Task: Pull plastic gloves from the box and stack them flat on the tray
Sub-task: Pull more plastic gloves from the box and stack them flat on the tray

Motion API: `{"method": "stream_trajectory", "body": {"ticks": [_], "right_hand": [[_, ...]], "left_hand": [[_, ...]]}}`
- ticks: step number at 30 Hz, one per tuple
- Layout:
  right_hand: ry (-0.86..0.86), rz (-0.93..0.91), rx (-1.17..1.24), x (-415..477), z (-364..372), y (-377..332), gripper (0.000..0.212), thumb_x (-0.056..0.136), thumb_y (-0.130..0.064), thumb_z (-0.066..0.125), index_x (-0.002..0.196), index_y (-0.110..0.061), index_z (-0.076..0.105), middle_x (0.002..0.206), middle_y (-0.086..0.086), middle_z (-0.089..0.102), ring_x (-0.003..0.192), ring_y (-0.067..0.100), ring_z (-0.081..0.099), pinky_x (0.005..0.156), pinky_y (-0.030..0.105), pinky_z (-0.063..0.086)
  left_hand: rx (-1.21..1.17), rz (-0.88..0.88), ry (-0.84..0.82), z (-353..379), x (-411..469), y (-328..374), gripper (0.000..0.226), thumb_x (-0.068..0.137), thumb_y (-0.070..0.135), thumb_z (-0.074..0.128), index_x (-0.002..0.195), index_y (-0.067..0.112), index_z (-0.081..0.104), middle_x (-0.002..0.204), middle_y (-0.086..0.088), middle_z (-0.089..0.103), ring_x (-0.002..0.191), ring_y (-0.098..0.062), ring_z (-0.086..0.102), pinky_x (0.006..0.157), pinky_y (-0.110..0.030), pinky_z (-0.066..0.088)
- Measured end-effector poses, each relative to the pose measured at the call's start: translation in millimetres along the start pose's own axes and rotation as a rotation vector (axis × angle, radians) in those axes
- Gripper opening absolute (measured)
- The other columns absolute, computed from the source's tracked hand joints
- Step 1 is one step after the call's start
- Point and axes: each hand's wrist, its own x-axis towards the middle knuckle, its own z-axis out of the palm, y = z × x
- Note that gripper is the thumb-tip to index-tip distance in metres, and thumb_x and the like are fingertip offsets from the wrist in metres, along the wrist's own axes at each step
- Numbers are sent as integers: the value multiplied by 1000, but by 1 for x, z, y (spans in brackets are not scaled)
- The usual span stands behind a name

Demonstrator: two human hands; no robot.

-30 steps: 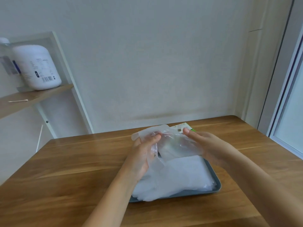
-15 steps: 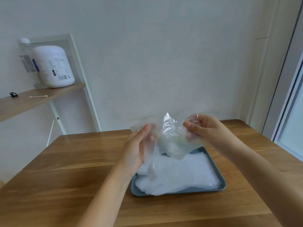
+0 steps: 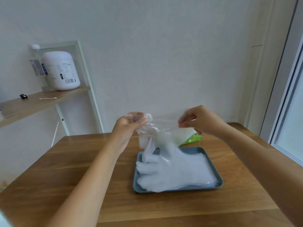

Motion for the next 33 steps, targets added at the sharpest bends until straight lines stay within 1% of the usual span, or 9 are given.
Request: {"method": "stream_trajectory", "body": {"ticks": [2,6,10,12,17,19,23,29,33], "right_hand": [[72,-14,91,2,2,2,9,80,-2,72,78,-10,70,78,5,72,36,9,52,42,16,41],[153,-82,193,-6,11,18,9,82,1,69,81,-7,72,81,4,73,75,18,71,69,29,55],[108,-110,129,-30,17,43,19,80,10,67,81,-9,71,101,-7,71,92,-4,66,78,8,48],[62,-76,64,-42,21,62,34,78,19,60,77,-13,70,106,-11,68,98,-11,61,81,4,44],[-31,-43,-92,-61,37,97,30,80,-1,72,89,-30,70,93,-15,71,95,-16,58,91,8,44],[-87,-11,-167,-63,40,103,35,82,-1,69,110,-23,69,89,-17,70,88,-17,56,88,-1,37],[-188,56,-310,-64,43,116,56,81,14,52,122,-24,62,98,-23,65,105,-4,51,80,-9,29],[-229,-14,-455,-63,45,123,38,82,6,57,87,-30,68,135,-18,53,127,5,47,83,-4,28],[-236,-65,-449,-64,43,122,25,83,-12,70,75,-34,62,138,-18,50,129,5,45,97,7,29]], "left_hand": [[142,103,-7,-3,0,12,15,73,17,77,85,13,70,82,13,69,86,-7,64,77,-18,48],[516,322,10,-2,-18,23,10,78,16,78,77,18,69,73,13,68,72,3,61,66,-7,45],[892,497,-107,0,-44,-1,11,78,38,71,73,31,64,79,18,64,84,1,56,87,-4,34],[1086,655,-193,-3,-48,-25,17,82,46,64,76,30,63,74,18,61,80,0,52,102,-15,26],[1306,718,-380,6,-57,-76,18,73,36,79,72,27,63,70,16,58,73,-5,55,103,-29,25],[1359,695,-405,10,-60,-87,22,67,34,85,68,29,63,67,16,58,69,-5,58,101,-31,27],[1443,658,-427,12,-63,-96,22,77,43,54,60,30,60,59,16,51,65,-2,54,98,-34,30],[1362,562,-364,5,-65,-82,48,89,56,42,50,28,42,49,17,36,59,-2,39,96,-20,24],[1166,555,-213,22,-59,-72,56,99,44,34,54,16,53,51,8,51,56,-11,48,81,-32,38]]}}
